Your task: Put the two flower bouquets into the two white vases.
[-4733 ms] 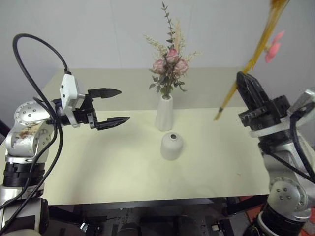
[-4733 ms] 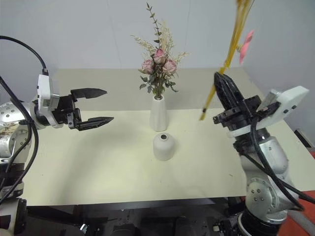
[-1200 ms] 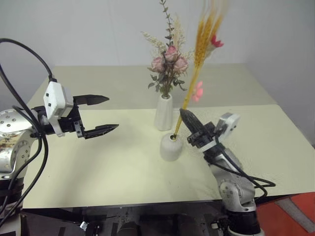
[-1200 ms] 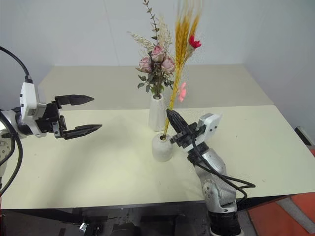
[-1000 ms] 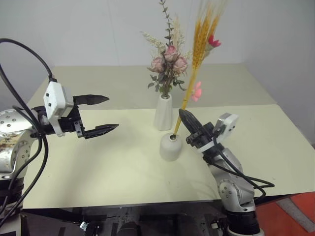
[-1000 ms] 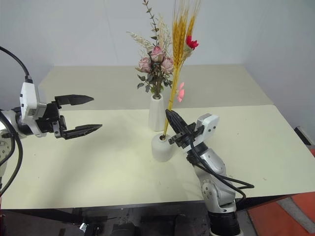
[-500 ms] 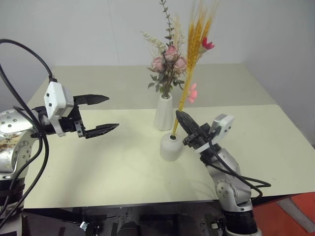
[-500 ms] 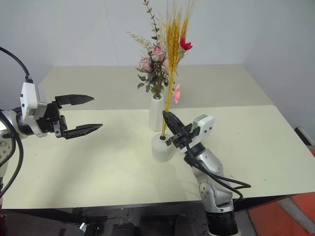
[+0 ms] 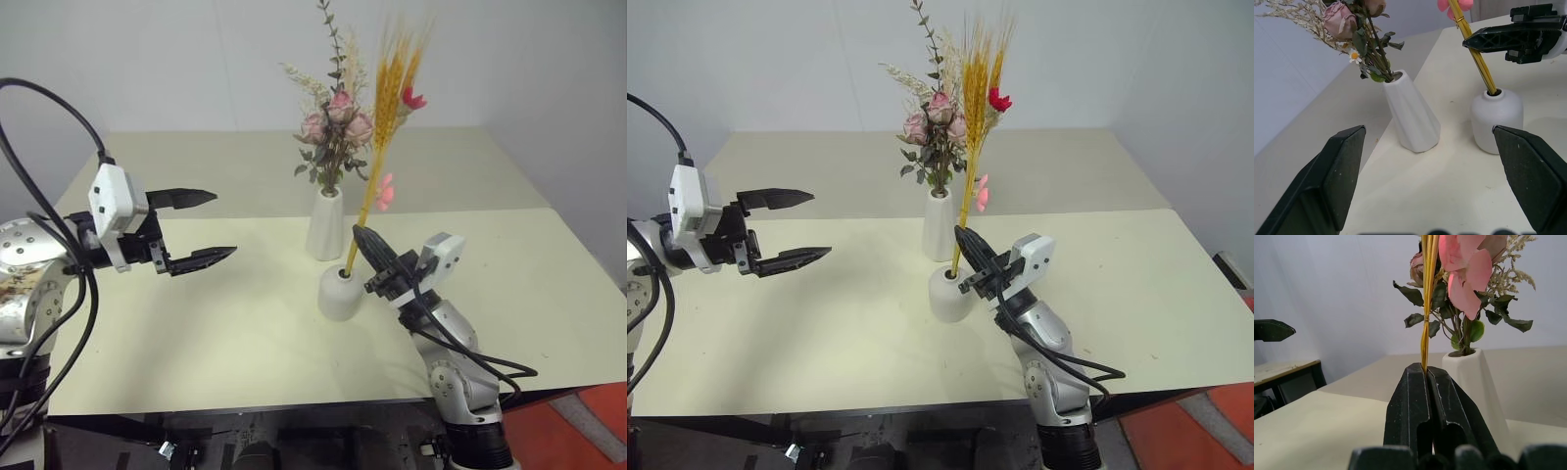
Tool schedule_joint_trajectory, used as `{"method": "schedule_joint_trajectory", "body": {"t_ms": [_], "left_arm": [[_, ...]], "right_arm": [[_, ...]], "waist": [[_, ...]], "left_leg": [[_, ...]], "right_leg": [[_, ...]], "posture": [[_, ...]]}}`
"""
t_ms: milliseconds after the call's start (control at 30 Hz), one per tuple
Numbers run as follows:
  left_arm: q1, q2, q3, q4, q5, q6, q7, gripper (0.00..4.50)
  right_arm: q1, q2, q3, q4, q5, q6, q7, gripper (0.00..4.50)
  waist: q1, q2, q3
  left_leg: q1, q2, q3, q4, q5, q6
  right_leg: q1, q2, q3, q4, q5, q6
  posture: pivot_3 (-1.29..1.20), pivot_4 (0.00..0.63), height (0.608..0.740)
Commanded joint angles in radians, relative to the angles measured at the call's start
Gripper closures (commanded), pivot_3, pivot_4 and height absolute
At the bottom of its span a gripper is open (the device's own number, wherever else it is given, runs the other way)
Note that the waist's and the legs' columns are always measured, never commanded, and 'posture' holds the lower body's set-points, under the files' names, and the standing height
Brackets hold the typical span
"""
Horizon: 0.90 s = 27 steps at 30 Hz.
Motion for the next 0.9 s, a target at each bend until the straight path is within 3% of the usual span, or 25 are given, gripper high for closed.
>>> {"method": "schedule_joint_trajectory", "body": {"t_ms": [33, 100, 200, 500, 567, 633, 767, 900], "left_arm": [[-0.011, 0.000, 0.013, -0.010, -0.005, -0.028, -0.004, 0.00], [-0.011, -0.001, 0.012, -0.009, -0.004, -0.029, -0.005, 0.00], [-0.013, -0.002, 0.011, -0.006, -0.004, -0.033, -0.004, 0.00], [-0.023, -0.010, -0.002, 0.011, 0.002, -0.047, -0.007, 0.00], [-0.024, -0.011, -0.003, 0.013, 0.004, -0.051, -0.009, 0.00], [-0.024, -0.011, -0.002, 0.014, 0.003, -0.052, -0.010, 0.00], [-0.007, 0.007, 0.019, 0.010, -0.025, -0.030, -0.034, 0.00], [0.037, 0.030, 0.060, -0.001, -0.063, -0.004, -0.068, 0.00]], "right_arm": [[-0.004, 0.003, -0.002, -0.020, 0.010, -0.033, 0.015, 4.44], [0.003, -0.001, 0.005, -0.032, 0.026, -0.023, 0.033, 4.44], [0.022, -0.012, 0.016, -0.076, 0.086, 0.005, 0.083, 3.72], [0.102, -0.077, 0.043, -0.120, 0.014, 0.006, 0.078, 0.60], [0.149, -0.143, 0.008, -0.170, 0.054, 0.070, 0.092, 0.01], [0.204, -0.220, -0.035, -0.222, 0.090, 0.103, 0.128, 0.01], [0.352, -0.425, -0.272, -0.302, 0.212, 0.167, 0.206, 0.01], [0.503, -0.657, -0.626, -0.263, 0.343, 0.219, 0.409, 0.01]], "waist": [[0.000, 0.000, 0.000], [0.000, 0.000, 0.000], [0.000, 0.000, 0.000], [0.001, 0.000, 0.000], [0.002, 0.000, 0.000], [0.008, 0.000, 0.000], [0.026, -0.001, 0.000], [0.028, -0.001, 0.000]], "left_leg": [[0.000, 0.000, 0.000, 0.000, 0.000, 0.000], [0.000, 0.000, 0.000, 0.000, 0.000, 0.000], [0.000, 0.000, 0.000, 0.000, 0.000, 0.000], [0.000, 0.000, 0.000, 0.000, 0.000, 0.000], [0.000, 0.000, 0.000, 0.000, 0.000, 0.000], [-0.001, 0.000, 0.000, 0.000, 0.000, 0.000], [-0.002, -0.001, 0.000, 0.001, 0.000, 0.000], [0.000, -0.001, 0.001, 0.001, 0.000, 0.000]], "right_leg": [[0.000, 0.000, 0.000, 0.000, 0.000, 0.000], [0.000, 0.000, 0.000, 0.000, 0.000, 0.000], [0.000, 0.000, 0.000, 0.000, 0.000, 0.000], [0.000, 0.000, 0.000, 0.000, 0.000, 0.000], [0.000, 0.000, 0.000, 0.000, 0.000, 0.000], [0.000, 0.000, 0.000, 0.000, 0.000, 0.000], [0.001, -0.001, 0.000, -0.001, 0.000, 0.000], [0.002, -0.001, 0.000, -0.001, 0.000, 0.001]], "posture": [[0.00, 0.150, 0.740], [0.00, 0.150, 0.740], [0.00, 0.150, 0.740], [0.00, 0.150, 0.740], [0.00, 0.150, 0.740], [0.00, 0.150, 0.740], [0.00, 0.150, 0.740], [0.00, 0.150, 0.740]]}}
